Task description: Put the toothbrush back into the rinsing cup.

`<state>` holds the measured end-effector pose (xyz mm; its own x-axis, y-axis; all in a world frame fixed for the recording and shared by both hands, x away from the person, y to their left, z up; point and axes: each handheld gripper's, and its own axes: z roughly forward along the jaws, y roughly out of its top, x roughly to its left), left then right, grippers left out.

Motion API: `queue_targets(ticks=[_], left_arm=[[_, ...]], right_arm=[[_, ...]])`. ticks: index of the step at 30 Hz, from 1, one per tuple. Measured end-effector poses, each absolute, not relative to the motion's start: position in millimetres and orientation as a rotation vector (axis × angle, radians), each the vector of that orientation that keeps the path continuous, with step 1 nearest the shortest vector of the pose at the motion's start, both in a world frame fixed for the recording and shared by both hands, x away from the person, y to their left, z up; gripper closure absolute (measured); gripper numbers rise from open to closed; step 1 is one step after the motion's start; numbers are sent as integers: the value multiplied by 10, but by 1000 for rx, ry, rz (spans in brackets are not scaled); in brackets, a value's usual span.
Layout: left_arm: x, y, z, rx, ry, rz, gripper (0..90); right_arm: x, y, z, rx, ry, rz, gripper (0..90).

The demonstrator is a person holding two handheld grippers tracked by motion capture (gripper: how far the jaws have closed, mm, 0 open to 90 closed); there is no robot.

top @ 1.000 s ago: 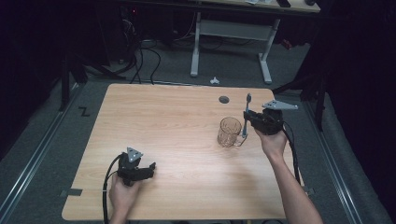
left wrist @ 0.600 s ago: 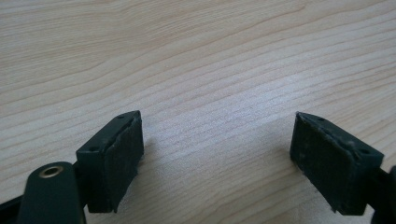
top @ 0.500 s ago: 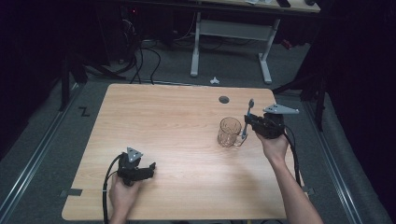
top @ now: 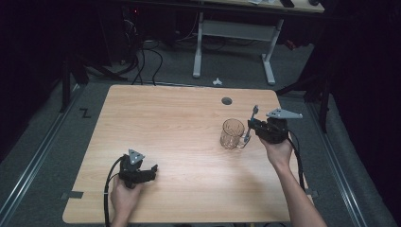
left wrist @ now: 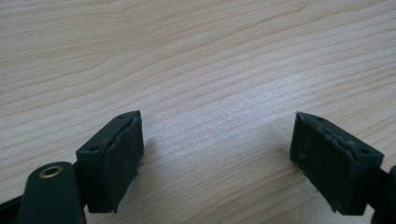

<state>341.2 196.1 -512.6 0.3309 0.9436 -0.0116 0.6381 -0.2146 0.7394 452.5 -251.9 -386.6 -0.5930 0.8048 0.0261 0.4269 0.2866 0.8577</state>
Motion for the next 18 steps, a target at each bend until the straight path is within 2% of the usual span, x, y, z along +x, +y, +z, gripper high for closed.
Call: queue_targets(ticks=[18], left_arm=[[3412,1961,-5126,1945,1387,599,179]], right_arm=[[4502,-2531,-3950,1116,2173,1218,779]])
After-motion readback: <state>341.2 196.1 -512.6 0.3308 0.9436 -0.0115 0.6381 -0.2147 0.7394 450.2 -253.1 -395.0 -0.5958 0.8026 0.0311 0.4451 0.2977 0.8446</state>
